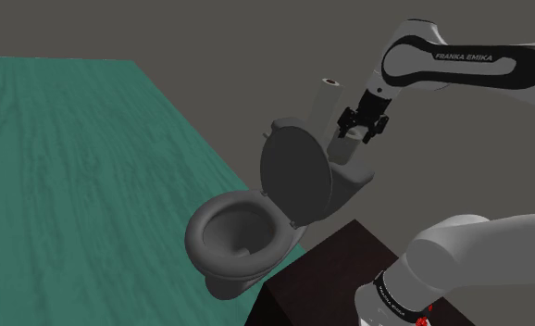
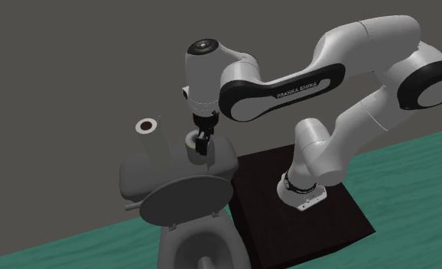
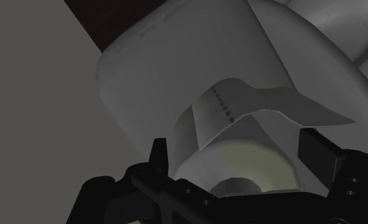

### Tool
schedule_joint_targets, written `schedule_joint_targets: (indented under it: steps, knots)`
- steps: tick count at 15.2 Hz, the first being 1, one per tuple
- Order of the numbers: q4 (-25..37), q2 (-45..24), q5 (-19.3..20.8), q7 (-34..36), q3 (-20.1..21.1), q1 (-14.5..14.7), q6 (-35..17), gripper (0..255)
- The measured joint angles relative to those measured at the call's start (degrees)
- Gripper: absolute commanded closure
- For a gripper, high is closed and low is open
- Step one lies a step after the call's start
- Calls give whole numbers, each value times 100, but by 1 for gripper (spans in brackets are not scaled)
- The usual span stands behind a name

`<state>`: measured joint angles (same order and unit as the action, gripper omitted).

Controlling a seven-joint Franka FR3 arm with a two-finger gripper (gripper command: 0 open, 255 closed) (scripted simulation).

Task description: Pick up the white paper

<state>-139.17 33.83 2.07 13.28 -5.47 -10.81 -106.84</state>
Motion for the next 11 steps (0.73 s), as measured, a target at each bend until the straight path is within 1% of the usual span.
schedule_joint_targets:
  steps: [3,4,11]
  knots:
    - [-220,-21,12,-11,-18,-10,-240,0]
    - [-242,-30,12,-10,-19,-9,-272,255]
    - [-267,-14,12,-3,-15,-8,-304,255]
